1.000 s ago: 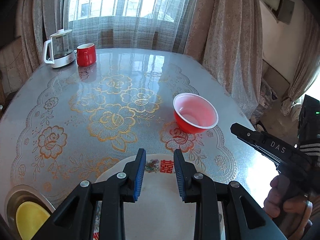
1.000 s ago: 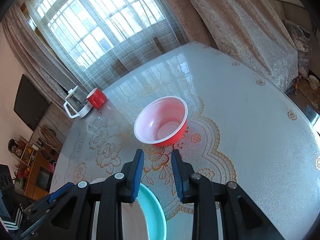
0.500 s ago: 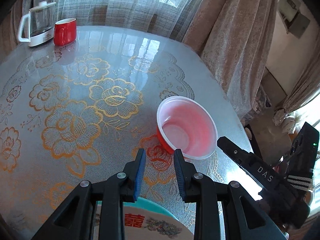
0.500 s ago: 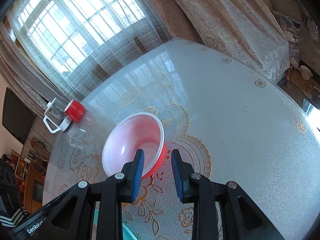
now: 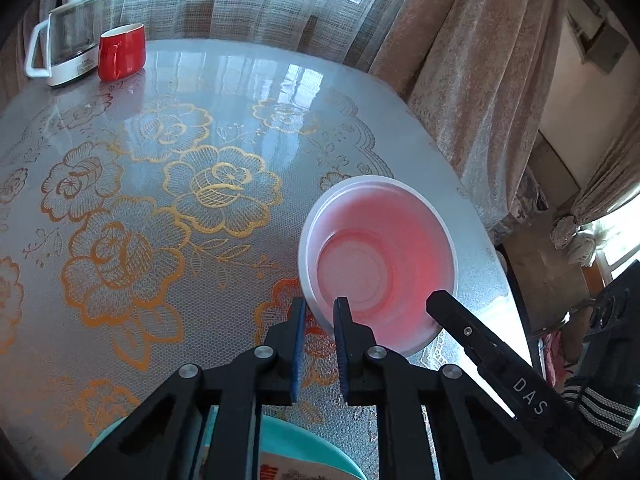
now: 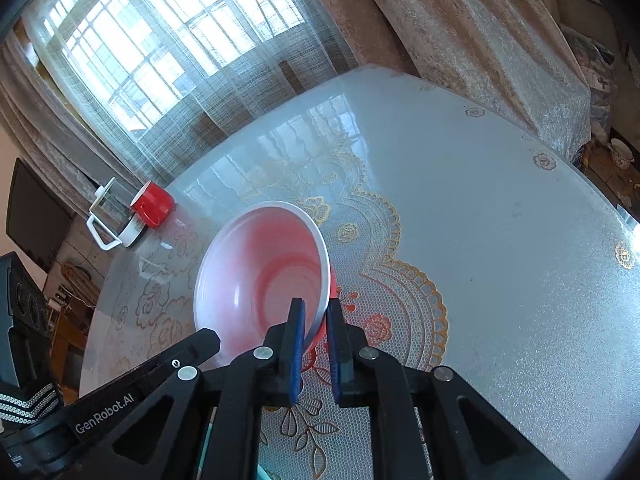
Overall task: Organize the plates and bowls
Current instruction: 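Lift the red bowl with the right tool and carry it over the basin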
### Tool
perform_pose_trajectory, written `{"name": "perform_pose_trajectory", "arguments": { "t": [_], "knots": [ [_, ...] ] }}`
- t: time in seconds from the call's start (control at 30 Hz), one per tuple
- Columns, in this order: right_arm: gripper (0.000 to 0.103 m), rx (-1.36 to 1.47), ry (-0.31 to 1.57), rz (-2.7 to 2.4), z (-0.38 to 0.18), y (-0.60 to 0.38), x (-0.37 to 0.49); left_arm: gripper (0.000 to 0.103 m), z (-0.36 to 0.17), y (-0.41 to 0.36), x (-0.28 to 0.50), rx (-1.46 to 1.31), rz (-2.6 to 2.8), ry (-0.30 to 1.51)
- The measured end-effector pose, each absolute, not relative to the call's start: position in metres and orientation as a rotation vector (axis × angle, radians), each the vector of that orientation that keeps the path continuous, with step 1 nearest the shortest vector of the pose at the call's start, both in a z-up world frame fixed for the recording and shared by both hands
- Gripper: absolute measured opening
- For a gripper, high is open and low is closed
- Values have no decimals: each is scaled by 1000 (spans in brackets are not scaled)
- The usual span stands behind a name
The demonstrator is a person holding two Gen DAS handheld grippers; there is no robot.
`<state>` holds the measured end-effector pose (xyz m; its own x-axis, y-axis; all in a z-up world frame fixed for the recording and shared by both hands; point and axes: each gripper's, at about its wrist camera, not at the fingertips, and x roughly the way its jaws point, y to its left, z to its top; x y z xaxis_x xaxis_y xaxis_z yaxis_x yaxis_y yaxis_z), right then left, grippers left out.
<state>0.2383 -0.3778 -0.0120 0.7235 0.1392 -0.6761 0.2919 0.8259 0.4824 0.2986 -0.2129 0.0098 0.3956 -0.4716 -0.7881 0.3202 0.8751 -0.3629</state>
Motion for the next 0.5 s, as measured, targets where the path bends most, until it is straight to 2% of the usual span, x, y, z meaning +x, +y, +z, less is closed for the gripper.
{"name": "perform_pose_trajectory", "arguments": {
  "t": [0.5],
  "knots": [
    [10, 556, 729, 70, 25, -317, 200, 14, 54, -136, 224, -129, -432, 884]
  ]
}}
